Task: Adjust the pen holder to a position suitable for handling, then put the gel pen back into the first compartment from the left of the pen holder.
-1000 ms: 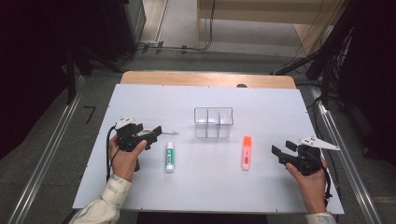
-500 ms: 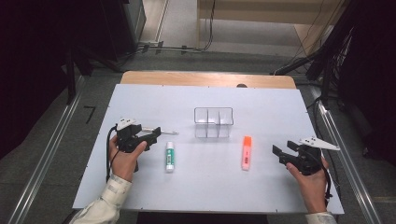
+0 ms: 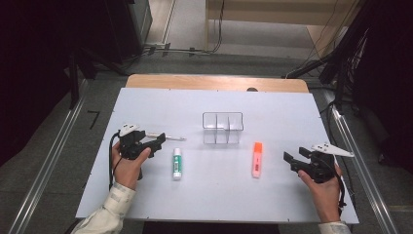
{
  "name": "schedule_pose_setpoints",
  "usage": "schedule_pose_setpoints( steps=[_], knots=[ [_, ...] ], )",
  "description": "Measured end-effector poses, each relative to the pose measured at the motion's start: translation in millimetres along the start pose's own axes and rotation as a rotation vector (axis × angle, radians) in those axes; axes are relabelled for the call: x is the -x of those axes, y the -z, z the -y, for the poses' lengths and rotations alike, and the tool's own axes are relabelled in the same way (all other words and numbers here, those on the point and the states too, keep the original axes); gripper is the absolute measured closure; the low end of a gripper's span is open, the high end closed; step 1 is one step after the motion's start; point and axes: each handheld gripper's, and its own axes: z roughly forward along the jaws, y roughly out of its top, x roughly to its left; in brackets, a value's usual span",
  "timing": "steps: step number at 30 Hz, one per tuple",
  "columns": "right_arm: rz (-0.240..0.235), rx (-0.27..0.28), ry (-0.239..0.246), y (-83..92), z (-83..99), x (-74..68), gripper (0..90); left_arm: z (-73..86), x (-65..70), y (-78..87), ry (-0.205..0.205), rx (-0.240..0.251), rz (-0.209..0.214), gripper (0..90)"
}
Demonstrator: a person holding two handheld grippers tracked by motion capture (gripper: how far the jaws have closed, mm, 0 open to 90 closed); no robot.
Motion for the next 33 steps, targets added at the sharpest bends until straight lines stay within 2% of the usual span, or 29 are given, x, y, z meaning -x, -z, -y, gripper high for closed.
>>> schedule_pose_setpoints(
  steps=[24, 33],
  knots=[
    [-0.008, -0.003, -0.001, 0.3, 0.3, -0.4, 29.9, 1.1, -0.6, -1.4, 0.004, -0.011, -0.002, 16.6],
    [-0.007, -0.003, -0.001, 0.6, 0.5, -0.1, 29.8, 1.1, -1.6, -3.7, -0.001, -0.008, 0.012, 17.1]
  ],
)
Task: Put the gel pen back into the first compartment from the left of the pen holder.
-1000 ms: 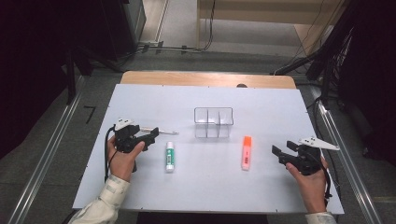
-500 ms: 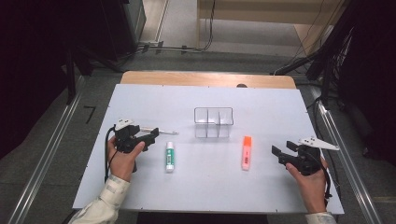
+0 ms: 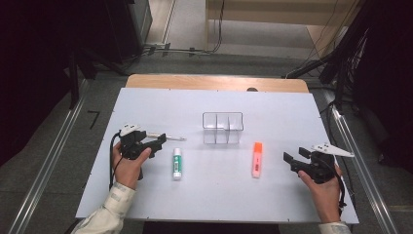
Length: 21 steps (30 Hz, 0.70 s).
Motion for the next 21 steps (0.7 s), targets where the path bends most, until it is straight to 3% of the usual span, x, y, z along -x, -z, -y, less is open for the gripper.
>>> schedule_pose_setpoints(
  steps=[7, 21],
  knots=[
    [0.0, -0.001, -0.001, -0.2, 0.1, -0.3, 29.8, -0.1, -2.2, -5.0, -0.039, -0.004, 0.005, 18.8],
    [-0.003, 0.002, -0.008, 0.3, -0.3, -0.6, 29.8, -4.8, -9.8, -20.2, -0.071, -0.016, 0.002, 25.5]
  ],
)
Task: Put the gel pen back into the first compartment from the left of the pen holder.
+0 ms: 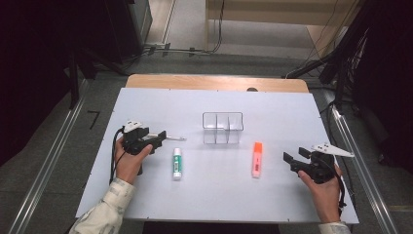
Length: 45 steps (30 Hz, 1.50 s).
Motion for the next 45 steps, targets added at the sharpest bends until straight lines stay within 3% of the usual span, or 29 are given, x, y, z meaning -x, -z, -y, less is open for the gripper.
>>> schedule_pose_setpoints(
  steps=[8, 16, 27, 45],
  knots=[
    [-0.003, -0.003, 0.001, -1.1, -0.2, -0.9, 29.8, -7.3, 1.7, -11.0, -0.084, -0.058, 0.041, 26.9],
    [-0.006, -0.007, 0.003, -2.4, -0.5, -1.6, 29.8, -8.3, 8.9, -23.7, -0.118, -0.073, 0.079, 28.4],
    [-0.009, -0.007, 0.001, -2.3, -0.4, -1.2, 29.8, -9.0, 14.4, -36.2, -0.191, -0.12, 0.073, 30.7],
    [-0.011, -0.011, 0.003, -3.0, -0.1, -1.2, 29.8, -5.8, 12.3, -43.0, -0.235, -0.149, 0.092, 37.8]
  ],
)
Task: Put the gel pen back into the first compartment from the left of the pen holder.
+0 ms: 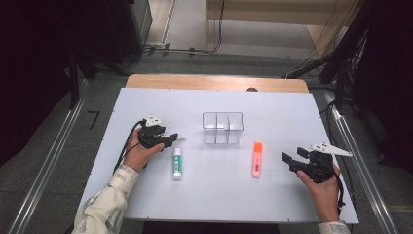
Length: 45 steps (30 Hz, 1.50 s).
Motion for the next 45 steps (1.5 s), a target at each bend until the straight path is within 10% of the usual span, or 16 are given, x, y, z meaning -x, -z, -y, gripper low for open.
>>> schedule_pose_setpoints(
  steps=[45],
  knots=[
    [-0.008, 0.002, -0.003, -0.4, 0.0, 0.4, 30.3, -1.7, -0.4, -6.1, -0.071, -0.026, 0.08, 48.3]
  ],
)
